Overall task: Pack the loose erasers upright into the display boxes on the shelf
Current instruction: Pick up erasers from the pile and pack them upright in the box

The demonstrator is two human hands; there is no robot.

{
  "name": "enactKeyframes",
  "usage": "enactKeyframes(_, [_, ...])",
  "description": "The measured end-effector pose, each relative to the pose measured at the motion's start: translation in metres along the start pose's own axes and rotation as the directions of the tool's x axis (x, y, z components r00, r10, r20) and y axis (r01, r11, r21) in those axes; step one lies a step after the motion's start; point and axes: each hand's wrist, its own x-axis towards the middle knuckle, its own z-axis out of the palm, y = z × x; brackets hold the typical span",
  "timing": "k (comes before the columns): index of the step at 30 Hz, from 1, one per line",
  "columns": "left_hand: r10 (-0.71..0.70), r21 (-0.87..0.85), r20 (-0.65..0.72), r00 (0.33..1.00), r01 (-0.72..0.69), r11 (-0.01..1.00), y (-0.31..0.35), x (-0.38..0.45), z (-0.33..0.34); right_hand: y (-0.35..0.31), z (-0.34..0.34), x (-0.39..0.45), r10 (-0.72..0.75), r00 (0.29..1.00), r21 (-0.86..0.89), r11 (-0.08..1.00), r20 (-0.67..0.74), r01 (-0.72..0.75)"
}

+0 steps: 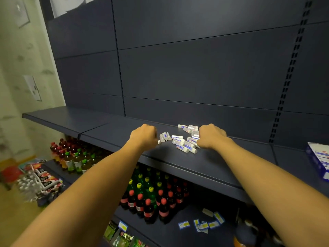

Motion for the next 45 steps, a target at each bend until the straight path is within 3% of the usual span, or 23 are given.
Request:
enactKeyframes(11, [0.034, 0.016, 0.068, 0.997, -0.035, 0.999, -0.042, 0.064, 0.027, -0.039, 0.007, 0.083, -0.027, 0.999, 0.036, 0.999, -0.024, 0.028])
enactKeyframes(17, [0.170, -0.025, 0.089, 0.981, -0.169, 0.985, -0.034, 0.113, 0.048, -0.039, 0.012, 0.129, -0.045, 0.999, 0.060, 0.997, -0.018, 0.046])
enactKeyframes(21, [0.306, -0.053, 0.093, 0.947, -0.303, 0.952, -0.027, 0.141, 0.054, -0.032, 0.023, 0.150, -0.048, 0.999, 0.083, 0.995, -0.004, 0.048])
enactKeyframes(26, [0.430, -0.106, 0.238, 0.871, -0.416, 0.903, -0.026, 0.160, 0.062, -0.028, 0.036, 0.165, -0.032, 0.999, 0.113, 0.993, 0.040, 0.027])
enactKeyframes(30, [0.497, -0.091, 0.243, 0.833, -0.491, 0.866, -0.030, 0.173, 0.066, -0.029, 0.041, 0.177, -0.016, 0.999, 0.145, 0.989, 0.042, 0.010])
enactKeyframes(38, [0.555, -0.111, 0.283, 0.782, -0.549, 0.829, -0.052, 0.192, 0.073, -0.044, 0.047, 0.188, 0.000, 0.998, 0.182, 0.983, 0.057, -0.010])
enactKeyframes(45, [0.560, -0.182, 0.284, 0.778, -0.530, 0.828, -0.070, 0.199, 0.074, -0.058, 0.053, 0.192, -0.011, 0.994, 0.240, 0.971, 0.111, -0.016])
